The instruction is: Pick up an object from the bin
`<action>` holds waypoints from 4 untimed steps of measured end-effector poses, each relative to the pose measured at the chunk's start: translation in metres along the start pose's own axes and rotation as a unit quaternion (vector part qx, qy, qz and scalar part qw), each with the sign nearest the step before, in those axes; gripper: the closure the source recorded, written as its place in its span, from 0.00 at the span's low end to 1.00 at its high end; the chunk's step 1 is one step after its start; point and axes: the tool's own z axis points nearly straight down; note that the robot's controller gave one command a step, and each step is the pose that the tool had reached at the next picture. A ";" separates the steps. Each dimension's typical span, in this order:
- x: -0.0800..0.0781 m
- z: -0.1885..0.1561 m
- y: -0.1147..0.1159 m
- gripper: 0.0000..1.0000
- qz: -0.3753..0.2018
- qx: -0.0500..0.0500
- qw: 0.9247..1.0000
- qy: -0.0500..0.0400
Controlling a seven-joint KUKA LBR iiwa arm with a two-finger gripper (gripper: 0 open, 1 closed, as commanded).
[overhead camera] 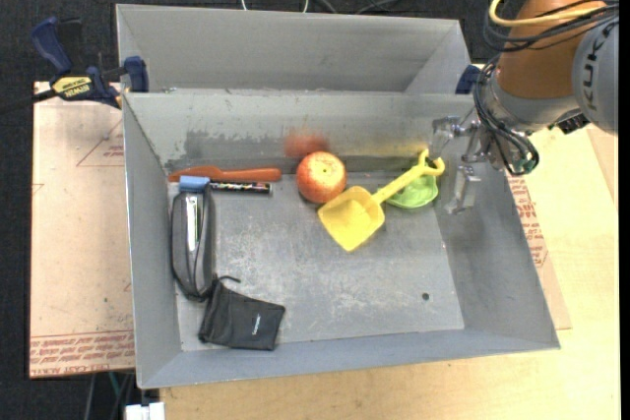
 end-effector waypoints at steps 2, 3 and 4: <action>0.005 0.032 0.011 0.00 0.052 0.001 0.999 -0.007; 0.013 0.080 0.017 0.00 0.070 0.000 0.997 -0.012; 0.017 0.080 0.034 1.00 0.115 -0.002 0.993 -0.007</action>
Offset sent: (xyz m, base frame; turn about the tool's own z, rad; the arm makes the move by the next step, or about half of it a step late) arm -0.0164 0.0249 -0.0769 0.2049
